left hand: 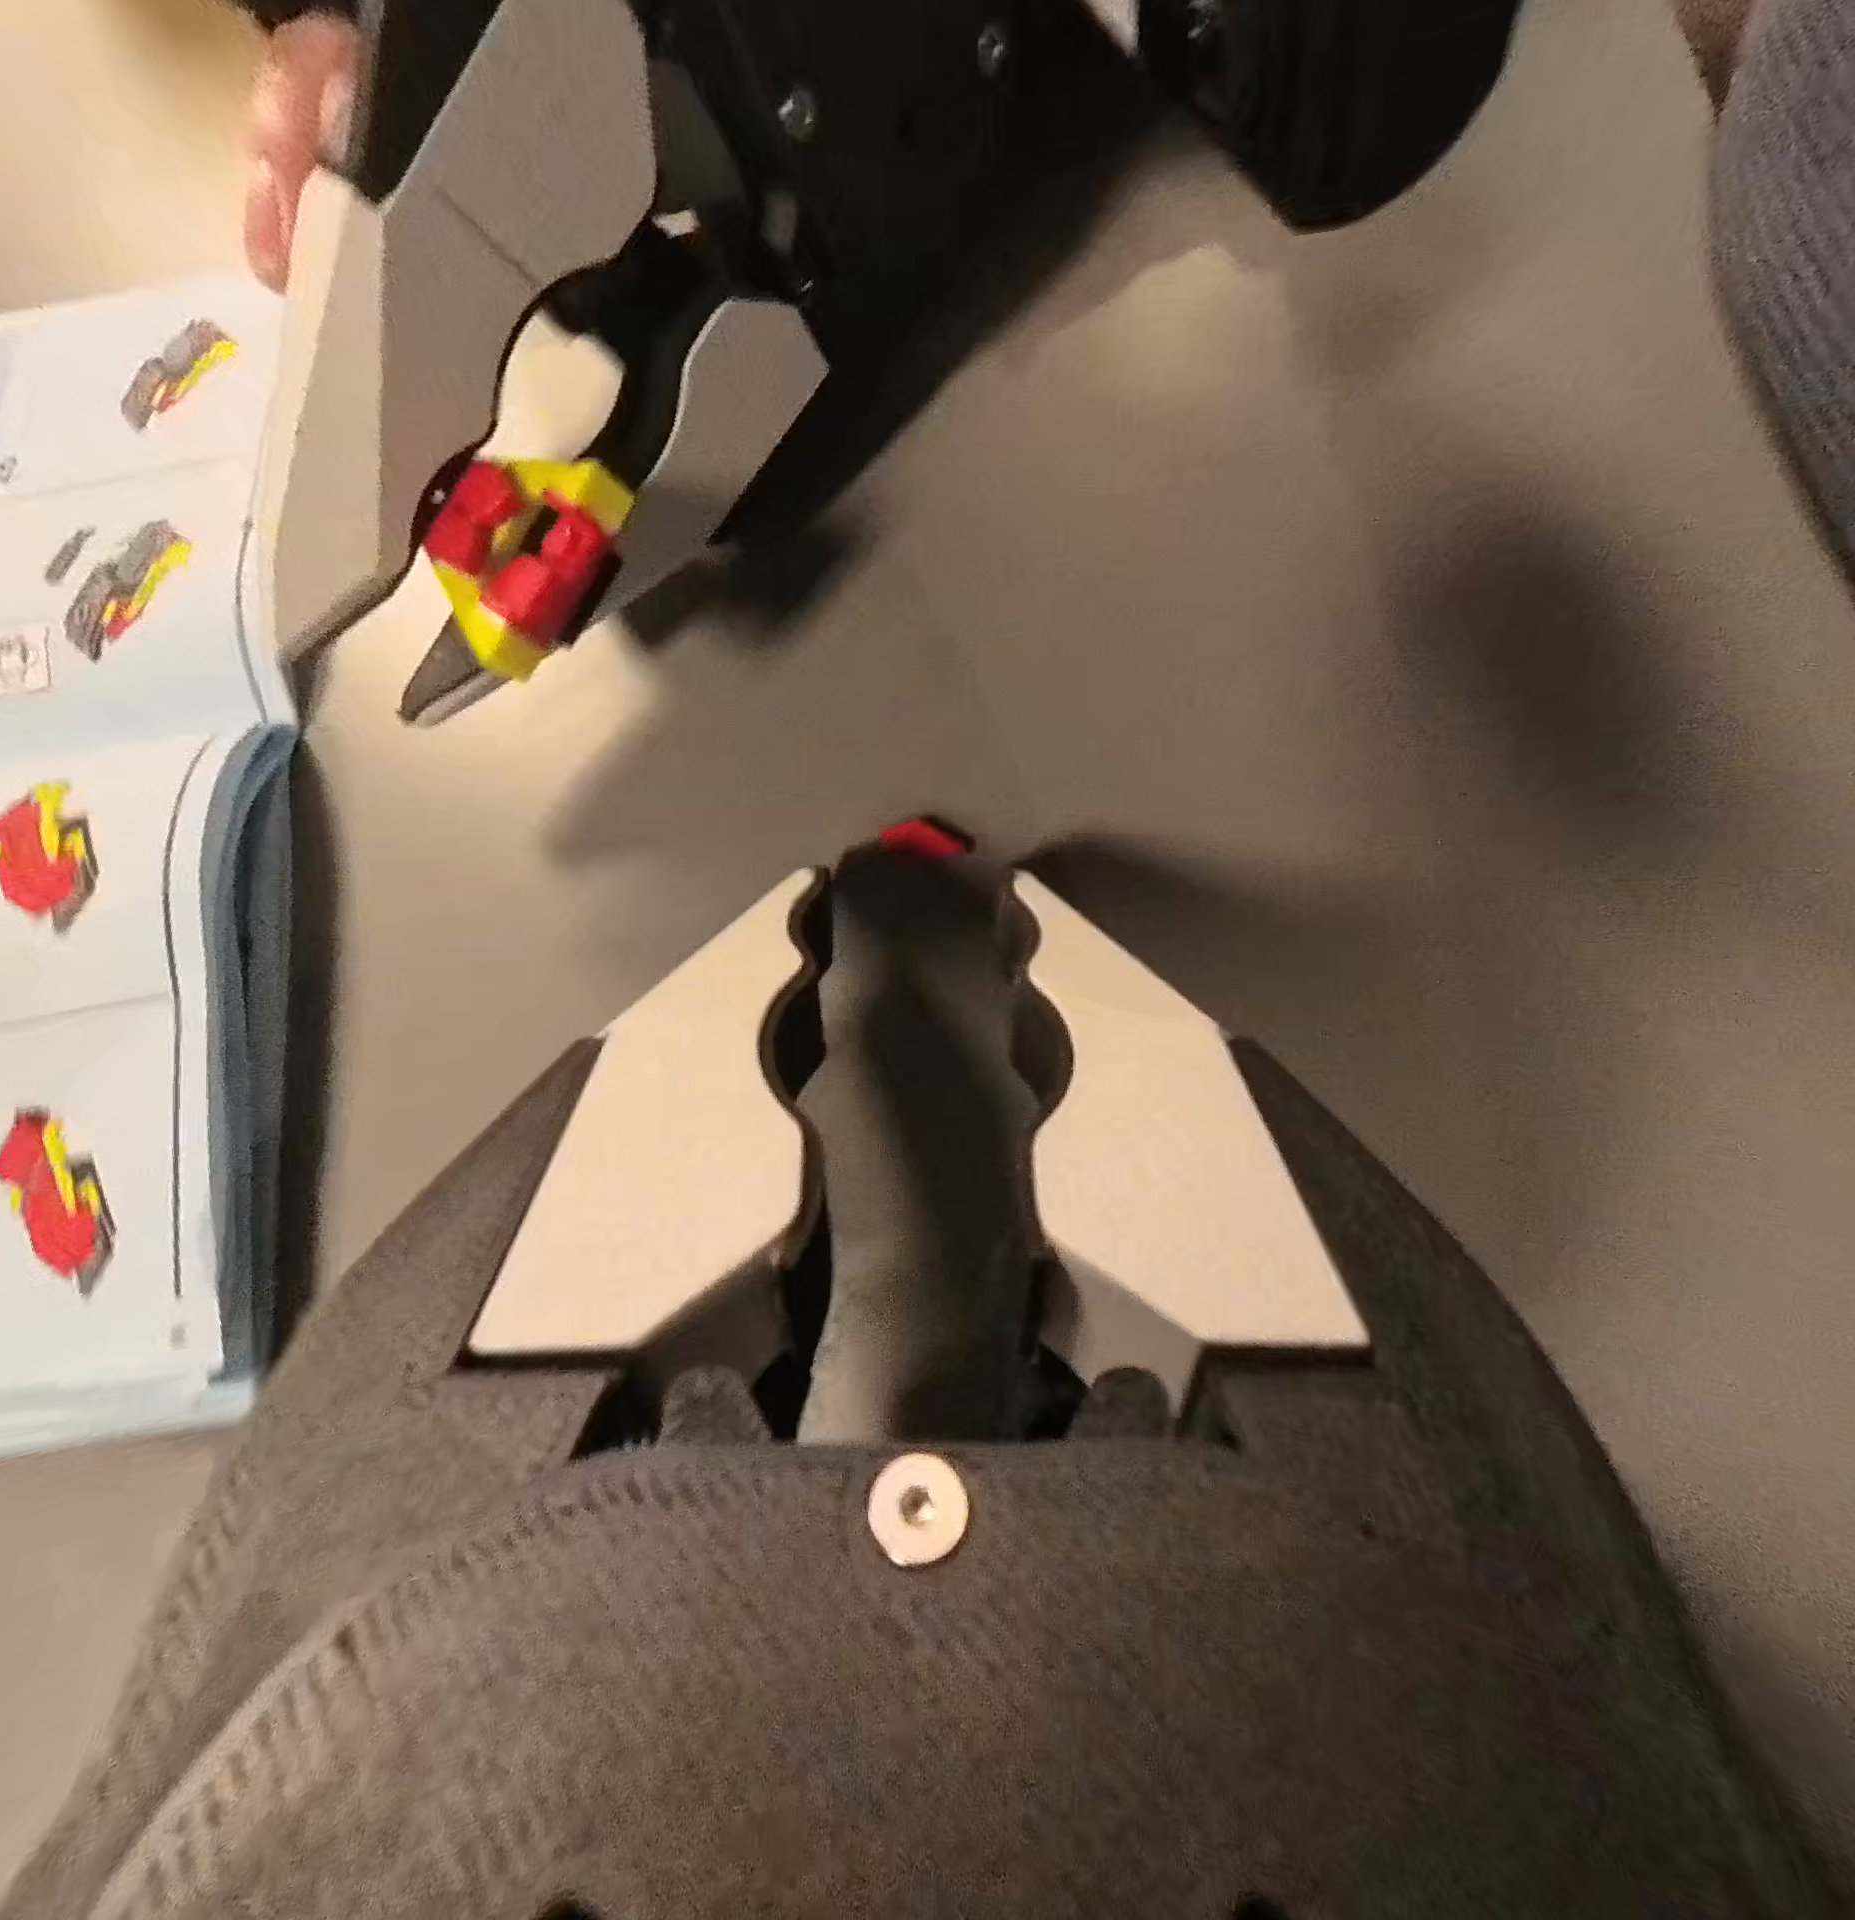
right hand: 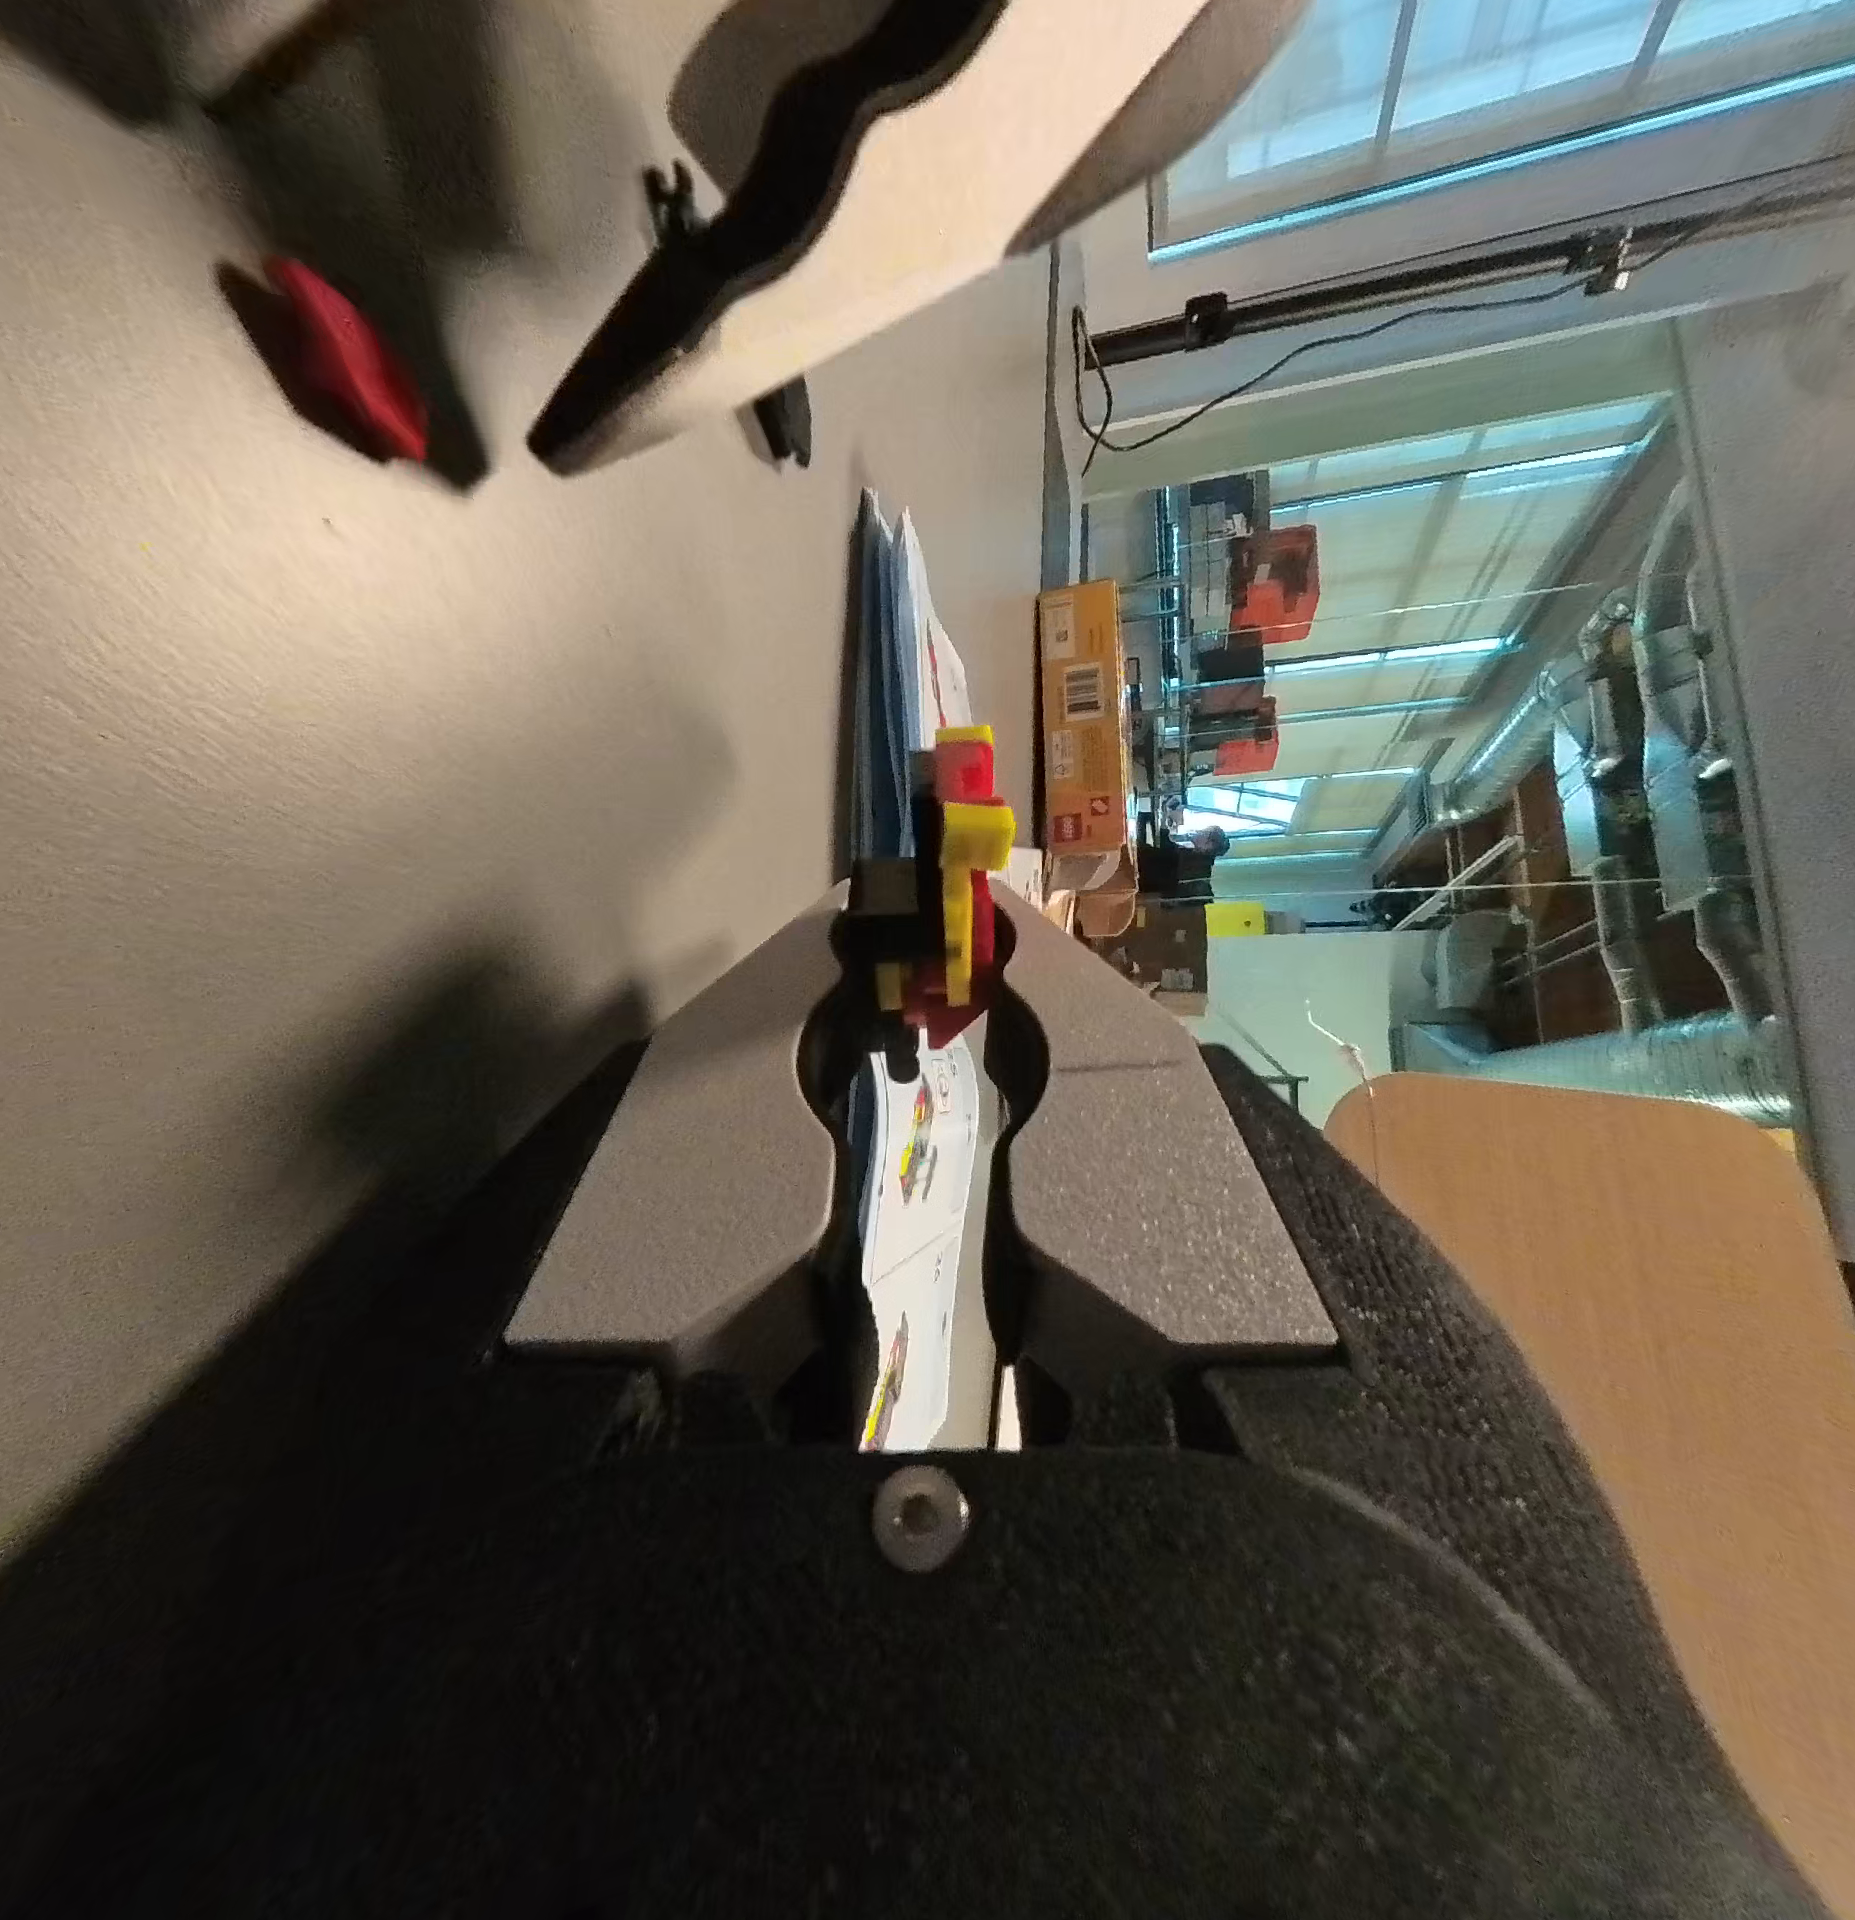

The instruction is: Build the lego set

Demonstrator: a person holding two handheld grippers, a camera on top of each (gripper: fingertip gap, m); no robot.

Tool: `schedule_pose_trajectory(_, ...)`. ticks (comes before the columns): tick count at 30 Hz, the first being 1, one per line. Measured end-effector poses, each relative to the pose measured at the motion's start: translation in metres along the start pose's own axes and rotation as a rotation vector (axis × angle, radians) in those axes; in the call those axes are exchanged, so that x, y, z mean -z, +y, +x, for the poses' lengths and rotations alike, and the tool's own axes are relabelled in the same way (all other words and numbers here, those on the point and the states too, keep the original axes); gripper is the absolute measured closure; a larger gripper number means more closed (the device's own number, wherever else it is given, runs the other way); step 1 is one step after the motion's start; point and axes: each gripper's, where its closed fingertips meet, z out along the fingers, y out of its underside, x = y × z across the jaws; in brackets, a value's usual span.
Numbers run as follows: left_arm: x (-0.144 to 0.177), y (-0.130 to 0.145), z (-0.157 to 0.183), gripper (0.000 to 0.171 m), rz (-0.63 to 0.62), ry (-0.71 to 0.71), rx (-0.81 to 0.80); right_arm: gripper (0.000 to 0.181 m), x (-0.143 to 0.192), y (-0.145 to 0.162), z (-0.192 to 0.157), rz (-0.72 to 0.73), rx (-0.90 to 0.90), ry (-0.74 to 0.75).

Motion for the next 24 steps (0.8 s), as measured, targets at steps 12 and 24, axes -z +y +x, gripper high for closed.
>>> schedule_pose_trajectory(12, -0.001, -0.001, 0.014, 0.138, -0.029, 0.286, -0.054, 0.165, -0.002, 0.008, -0.002, -0.022, -0.018, -0.014)
schedule_pose_trajectory(24, 0.001, 0.0, 0.008, 0.144, 0.046, 0.004, 0.246, 0.165, -0.002, 0.007, -0.002, -0.02, -0.019, -0.013)
